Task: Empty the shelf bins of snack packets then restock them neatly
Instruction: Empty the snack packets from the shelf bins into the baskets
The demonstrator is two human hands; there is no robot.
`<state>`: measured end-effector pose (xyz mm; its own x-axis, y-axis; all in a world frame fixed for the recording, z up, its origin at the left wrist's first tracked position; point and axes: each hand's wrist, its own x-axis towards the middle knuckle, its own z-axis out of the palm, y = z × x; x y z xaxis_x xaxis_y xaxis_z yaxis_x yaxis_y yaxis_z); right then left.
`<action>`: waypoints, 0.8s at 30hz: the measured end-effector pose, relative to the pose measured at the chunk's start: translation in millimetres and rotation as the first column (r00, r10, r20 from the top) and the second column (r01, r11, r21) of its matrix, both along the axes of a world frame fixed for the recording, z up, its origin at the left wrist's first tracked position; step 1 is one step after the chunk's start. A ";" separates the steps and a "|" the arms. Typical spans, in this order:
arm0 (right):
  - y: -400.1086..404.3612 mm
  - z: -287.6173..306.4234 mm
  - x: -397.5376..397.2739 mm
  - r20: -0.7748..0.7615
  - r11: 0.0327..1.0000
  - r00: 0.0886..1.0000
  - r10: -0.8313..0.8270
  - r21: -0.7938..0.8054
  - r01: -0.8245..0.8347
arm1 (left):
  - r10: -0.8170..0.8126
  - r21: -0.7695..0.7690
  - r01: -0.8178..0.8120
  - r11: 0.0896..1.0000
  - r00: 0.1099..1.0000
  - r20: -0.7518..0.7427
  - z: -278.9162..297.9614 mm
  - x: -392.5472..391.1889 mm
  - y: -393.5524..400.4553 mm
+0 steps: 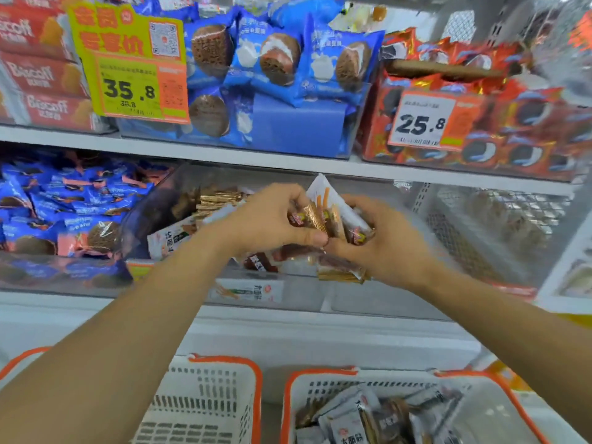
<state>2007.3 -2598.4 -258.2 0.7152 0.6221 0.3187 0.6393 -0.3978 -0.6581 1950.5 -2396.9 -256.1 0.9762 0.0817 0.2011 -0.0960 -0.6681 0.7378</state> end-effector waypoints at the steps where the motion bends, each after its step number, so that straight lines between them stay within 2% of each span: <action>1: -18.2 0.6 -5.8 0.005 1.000 1.000 -0.007 0.006 0.007 | -0.019 0.000 0.019 1.000 1.000 0.014 -0.6 -4.2 -16.6; 6: -109.1 -8.8 -39.2 -0.061 1.000 0.998 -0.002 -0.018 0.001 | -0.133 -0.153 0.138 0.979 0.990 0.041 -24.3 -32.8 -94.9; 9: -146.6 -39.5 -45.9 -0.157 0.992 0.987 0.027 -0.114 -0.046 | -0.162 -0.109 0.151 0.982 0.982 -0.097 -62.7 -50.9 -126.0; 11: -159.6 -57.8 -43.2 -0.227 0.962 0.972 0.058 -0.247 -0.115 | -0.144 -0.028 0.141 0.990 0.966 -0.213 -88.7 -60.5 -139.8; 15: -165.9 -96.5 -30.1 -0.222 0.760 0.969 0.106 -0.611 -0.223 | -0.040 0.162 0.110 0.981 0.923 -0.383 -132.6 -68.5 -161.9; 17: -166.3 -113.1 -24.9 -0.206 0.635 0.972 0.113 -0.738 -0.230 | 0.050 0.252 0.068 0.965 0.900 -0.432 -151.1 -69.3 -168.1; 18: -166.4 -117.8 -23.3 -0.214 0.599 0.970 0.113 -0.764 -0.239 | 0.067 0.250 0.058 0.966 0.883 -0.464 -159.5 -68.8 -169.9; 22: -165.0 -120.1 -15.9 -0.280 0.632 0.955 0.097 -0.724 -0.276 | 0.025 0.080 0.027 0.996 0.809 -0.587 -168.0 -62.3 -165.5; 24: -162.3 -119.4 -14.6 -0.247 0.675 0.964 0.098 -0.695 -0.246 | 0.056 0.134 0.024 0.991 0.828 -0.559 -163.3 -55.0 -153.7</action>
<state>1992.7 -2760.8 -377.6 0.5677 0.7228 -0.3940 0.6494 -0.6873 -0.3253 1895.5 -2550.6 -419.4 0.9225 0.1102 -0.3698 0.3184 -0.7589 0.5680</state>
